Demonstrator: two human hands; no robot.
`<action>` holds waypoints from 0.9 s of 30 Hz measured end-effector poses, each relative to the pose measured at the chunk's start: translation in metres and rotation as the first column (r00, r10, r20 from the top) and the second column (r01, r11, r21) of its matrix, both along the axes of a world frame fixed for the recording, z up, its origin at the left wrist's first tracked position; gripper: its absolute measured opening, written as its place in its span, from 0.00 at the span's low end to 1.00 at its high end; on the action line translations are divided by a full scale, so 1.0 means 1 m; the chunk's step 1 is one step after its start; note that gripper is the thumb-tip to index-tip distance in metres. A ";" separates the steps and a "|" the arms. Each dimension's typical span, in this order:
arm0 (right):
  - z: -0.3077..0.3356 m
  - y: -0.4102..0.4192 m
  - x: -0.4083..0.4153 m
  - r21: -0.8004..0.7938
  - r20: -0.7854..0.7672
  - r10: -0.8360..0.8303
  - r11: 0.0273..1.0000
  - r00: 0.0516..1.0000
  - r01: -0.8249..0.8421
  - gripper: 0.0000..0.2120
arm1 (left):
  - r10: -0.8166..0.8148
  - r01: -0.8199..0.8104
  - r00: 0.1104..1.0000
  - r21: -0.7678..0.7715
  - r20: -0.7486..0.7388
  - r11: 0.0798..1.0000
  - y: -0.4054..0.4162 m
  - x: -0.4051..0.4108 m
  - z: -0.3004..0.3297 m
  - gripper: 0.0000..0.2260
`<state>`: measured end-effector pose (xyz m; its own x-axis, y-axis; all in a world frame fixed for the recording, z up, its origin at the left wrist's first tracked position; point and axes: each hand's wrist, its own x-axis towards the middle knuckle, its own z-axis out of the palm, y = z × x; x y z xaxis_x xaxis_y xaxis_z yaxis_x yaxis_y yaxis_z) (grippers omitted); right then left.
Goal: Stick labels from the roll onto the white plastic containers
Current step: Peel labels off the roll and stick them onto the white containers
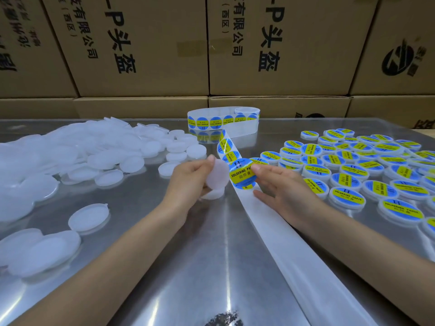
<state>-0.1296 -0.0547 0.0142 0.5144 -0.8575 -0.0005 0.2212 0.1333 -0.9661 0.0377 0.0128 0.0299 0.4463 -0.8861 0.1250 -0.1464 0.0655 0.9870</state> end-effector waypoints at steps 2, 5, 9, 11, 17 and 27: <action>0.000 0.001 0.000 -0.008 -0.013 0.007 1.000 1.000 -0.007 0.13 | -0.122 0.139 0.953 0.039 -0.278 0.990 0.000 -0.007 0.002 0.11; 0.001 0.001 0.000 -0.016 -0.034 0.015 1.000 0.999 -0.015 0.05 | -0.219 0.246 0.878 0.011 -0.425 0.969 0.002 -0.015 0.001 0.12; 0.003 0.002 0.002 -0.002 -0.052 0.008 1.000 0.999 -0.008 0.04 | -0.245 0.272 0.842 -0.013 -0.481 0.962 0.003 -0.017 0.000 0.12; 0.003 0.002 0.002 0.011 -0.051 0.005 1.000 0.999 -0.004 0.04 | -0.255 0.281 0.840 -0.018 -0.480 0.960 0.002 -0.017 -0.001 0.12; 0.005 0.003 0.003 0.015 -0.055 -0.001 1.000 0.999 0.002 0.04 | -0.267 0.292 0.834 -0.025 -0.482 0.956 0.002 -0.018 -0.003 0.12; 0.005 0.005 0.003 -0.011 -0.038 -0.004 1.000 0.999 0.003 0.04 | -0.283 0.314 0.812 -0.027 -0.510 0.949 0.003 -0.020 -0.001 0.12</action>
<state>-0.1269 -0.0497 0.0188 0.5113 -0.8593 -0.0108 0.1847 0.1222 -0.9752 0.0175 0.0161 0.0289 0.1456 -0.9847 -0.0960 0.3872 -0.0326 0.9214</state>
